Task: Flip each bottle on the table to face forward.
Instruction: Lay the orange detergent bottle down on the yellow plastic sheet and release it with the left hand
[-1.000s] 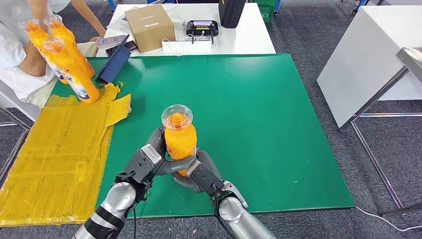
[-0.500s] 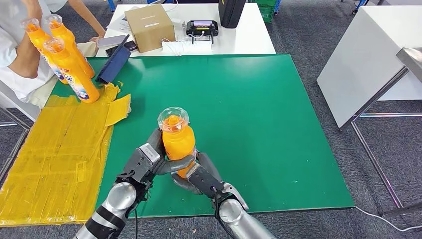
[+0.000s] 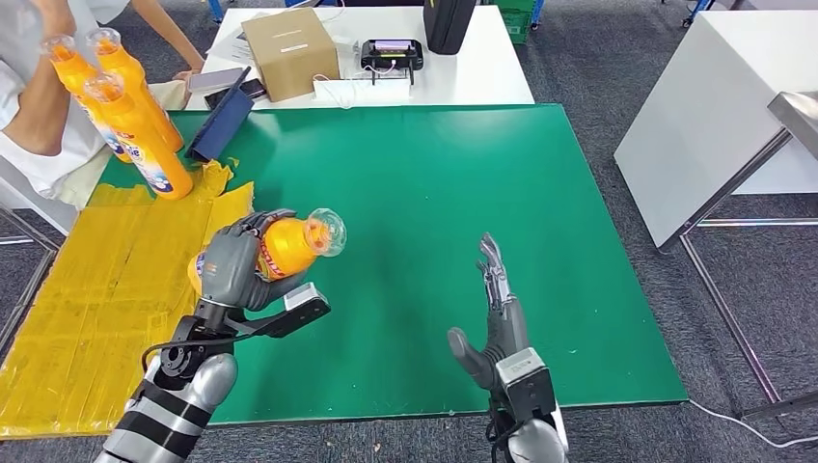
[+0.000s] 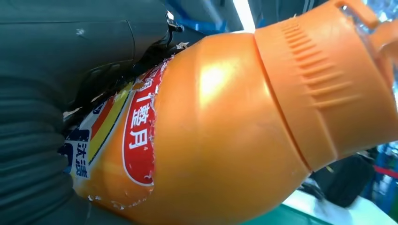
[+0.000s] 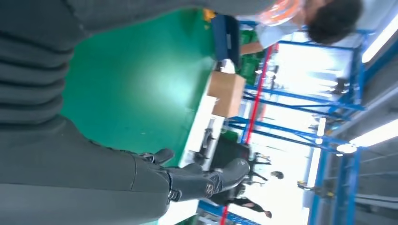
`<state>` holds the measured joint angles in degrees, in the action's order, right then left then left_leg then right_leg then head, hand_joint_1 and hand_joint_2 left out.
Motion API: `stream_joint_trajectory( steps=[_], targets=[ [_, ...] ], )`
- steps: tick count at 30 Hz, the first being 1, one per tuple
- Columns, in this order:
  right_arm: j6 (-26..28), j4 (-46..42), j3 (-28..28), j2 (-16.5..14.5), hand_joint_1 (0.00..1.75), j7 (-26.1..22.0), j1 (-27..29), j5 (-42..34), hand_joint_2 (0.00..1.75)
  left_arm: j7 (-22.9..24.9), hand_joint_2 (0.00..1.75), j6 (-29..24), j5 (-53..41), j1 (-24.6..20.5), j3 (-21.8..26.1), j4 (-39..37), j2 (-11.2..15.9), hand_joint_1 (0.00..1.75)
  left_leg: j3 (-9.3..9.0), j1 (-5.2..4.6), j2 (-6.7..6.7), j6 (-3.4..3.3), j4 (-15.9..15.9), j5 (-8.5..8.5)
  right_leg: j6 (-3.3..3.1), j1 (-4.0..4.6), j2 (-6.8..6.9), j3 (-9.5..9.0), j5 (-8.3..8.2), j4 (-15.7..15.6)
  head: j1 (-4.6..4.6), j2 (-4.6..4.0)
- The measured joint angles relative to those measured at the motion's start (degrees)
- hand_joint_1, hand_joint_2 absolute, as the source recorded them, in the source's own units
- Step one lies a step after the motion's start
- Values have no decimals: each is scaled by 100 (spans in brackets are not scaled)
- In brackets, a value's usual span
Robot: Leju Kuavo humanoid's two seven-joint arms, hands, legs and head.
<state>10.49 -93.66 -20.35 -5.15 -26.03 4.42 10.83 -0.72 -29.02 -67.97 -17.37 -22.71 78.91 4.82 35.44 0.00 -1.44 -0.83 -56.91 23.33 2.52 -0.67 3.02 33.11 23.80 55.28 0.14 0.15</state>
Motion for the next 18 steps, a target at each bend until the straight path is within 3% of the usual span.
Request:
stream_joint_trajectory(
  steps=[2,6,14,18],
  targets=[
    [29,-237,98,28,0,-138,104,-94,175,192,175,-31,-624,-57,33,-98,65,175,0,0,1,-1,0,-2,0,0,2,-2,0,0,1,0],
    [-4,-763,333,96,0,-260,327,-312,175,409,175,-44,-1579,-207,128,-506,265,175,0,0,-7,-2,0,-2,0,0,-4,0,-1,0,0,0],
    [-29,-1145,506,145,0,-269,470,-343,175,481,175,-19,-1811,-326,205,-905,407,175,0,1,-6,-1,0,-2,0,0,-4,1,0,0,1,0],
    [-70,-1199,544,176,0,-240,485,-365,175,605,175,466,-2086,-524,190,-1278,497,175,0,0,-4,-1,0,-2,0,0,-4,0,-1,0,2,0]
  ],
)
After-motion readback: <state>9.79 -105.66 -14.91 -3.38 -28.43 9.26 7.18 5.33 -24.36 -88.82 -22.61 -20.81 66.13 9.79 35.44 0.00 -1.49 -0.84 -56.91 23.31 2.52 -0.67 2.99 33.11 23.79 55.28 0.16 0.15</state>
